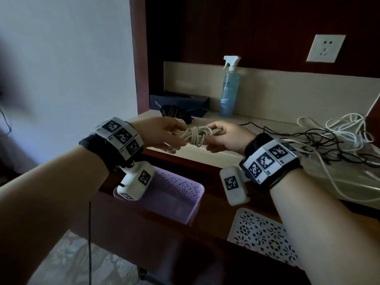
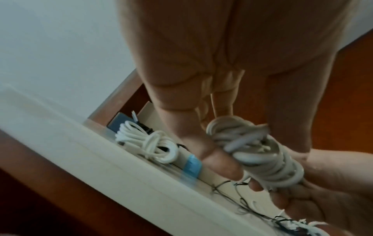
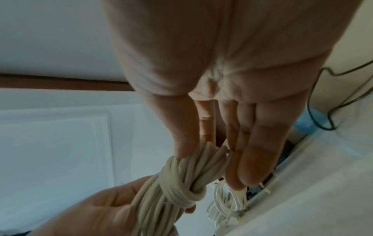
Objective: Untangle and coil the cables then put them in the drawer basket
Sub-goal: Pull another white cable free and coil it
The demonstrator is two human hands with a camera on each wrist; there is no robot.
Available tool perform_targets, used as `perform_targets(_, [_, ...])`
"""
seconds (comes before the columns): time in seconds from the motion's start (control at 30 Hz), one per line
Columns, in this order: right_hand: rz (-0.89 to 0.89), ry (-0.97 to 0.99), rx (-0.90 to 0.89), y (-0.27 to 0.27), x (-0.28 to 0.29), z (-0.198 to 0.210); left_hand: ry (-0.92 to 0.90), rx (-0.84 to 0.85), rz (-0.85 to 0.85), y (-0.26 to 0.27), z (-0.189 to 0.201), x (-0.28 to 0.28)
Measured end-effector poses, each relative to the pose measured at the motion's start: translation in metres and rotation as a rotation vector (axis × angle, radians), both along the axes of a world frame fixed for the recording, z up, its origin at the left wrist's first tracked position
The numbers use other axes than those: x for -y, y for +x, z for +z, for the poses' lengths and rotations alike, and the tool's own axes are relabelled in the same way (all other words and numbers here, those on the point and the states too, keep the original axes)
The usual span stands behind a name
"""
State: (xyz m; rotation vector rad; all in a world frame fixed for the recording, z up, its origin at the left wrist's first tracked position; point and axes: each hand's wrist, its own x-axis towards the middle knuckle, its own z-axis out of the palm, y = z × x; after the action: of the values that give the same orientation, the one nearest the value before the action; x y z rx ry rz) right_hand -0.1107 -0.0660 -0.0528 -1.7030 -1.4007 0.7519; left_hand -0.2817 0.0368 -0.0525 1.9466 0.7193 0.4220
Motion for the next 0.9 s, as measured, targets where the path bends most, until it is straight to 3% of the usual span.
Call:
perform_targets(0.07, [-0.002,-0.027,0.03,-0.007,-0.024,-0.002,0.116,-0.085,0.018,-0.008,-0.003,-0.024])
perform_targets(0.23, [-0.053,-0.109,0.172,-0.02,-0.083,-0.006,0.196,-0.15,0.007,-0.01,-0.013,-0.088])
perform_targets(0.37, [-0.193,-0.157,0.531,-0.018,-0.122,-0.009,0.503,-0.203,-0.006,0.006,-0.017,-0.134])
perform_targets(0.5, [-0.277,-0.2,0.629,-0.017,-0.139,-0.008,0.705,-0.317,-0.039,0.02,-0.014,-0.153])
perform_targets(0.63, [-0.277,-0.278,0.771,-0.021,-0.148,0.002,0.757,-0.359,-0.065,0.023,-0.015,-0.158])
perform_targets(0.9, [-0.25,-0.233,0.621,-0.022,-0.144,-0.003,0.732,-0.331,-0.058,0.02,-0.018,-0.153])
